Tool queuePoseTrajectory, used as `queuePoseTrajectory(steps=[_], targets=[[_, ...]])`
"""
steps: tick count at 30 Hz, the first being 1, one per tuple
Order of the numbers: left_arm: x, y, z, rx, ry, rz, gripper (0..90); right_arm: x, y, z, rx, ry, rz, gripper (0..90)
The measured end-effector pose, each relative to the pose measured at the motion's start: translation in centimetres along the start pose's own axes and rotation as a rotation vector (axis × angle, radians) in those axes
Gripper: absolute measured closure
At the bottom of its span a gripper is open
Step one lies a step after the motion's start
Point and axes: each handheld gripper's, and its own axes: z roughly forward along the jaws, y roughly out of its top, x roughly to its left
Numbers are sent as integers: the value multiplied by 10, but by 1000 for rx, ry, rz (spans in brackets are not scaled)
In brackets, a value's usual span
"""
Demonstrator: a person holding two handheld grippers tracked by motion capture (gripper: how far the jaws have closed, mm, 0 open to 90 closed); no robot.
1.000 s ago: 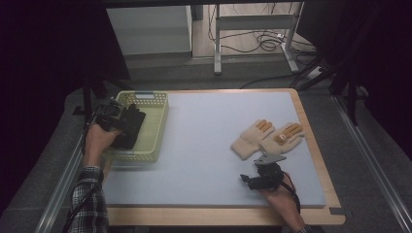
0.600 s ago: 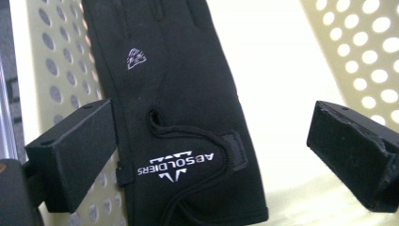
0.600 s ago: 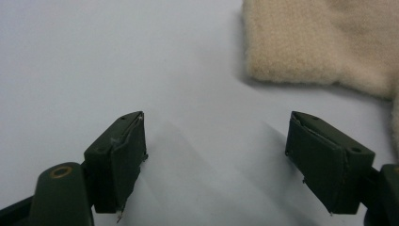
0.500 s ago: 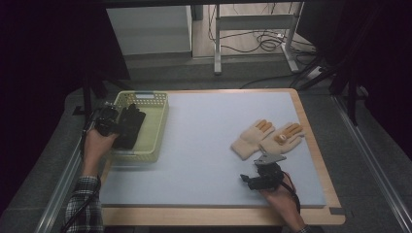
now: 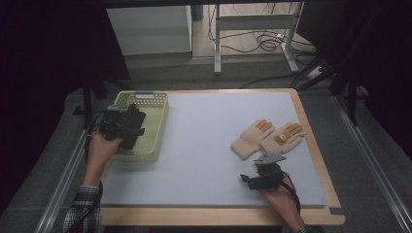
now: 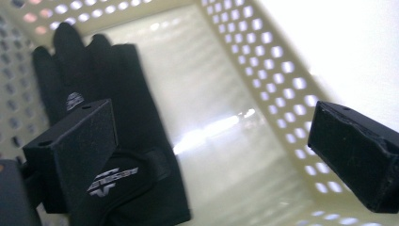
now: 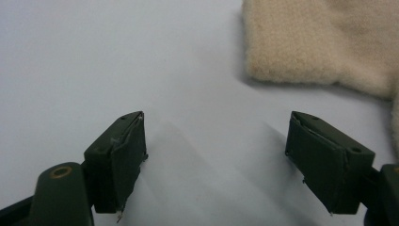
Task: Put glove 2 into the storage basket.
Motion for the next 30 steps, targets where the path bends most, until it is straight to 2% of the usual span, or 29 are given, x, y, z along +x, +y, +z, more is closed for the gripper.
queuePoseTrajectory(steps=[9, 17, 30], targets=[[-33, 2, 0, -37, -54, 80, 24, 0, 0, 0, 0, 0, 2, 204], [-61, 0, 1, -72, -100, 131, 25, 0, 0, 0, 0, 0, 2, 204], [-121, -13, 8, -95, -174, 249, 26, 0, 0, 0, 0, 0, 2, 205]])
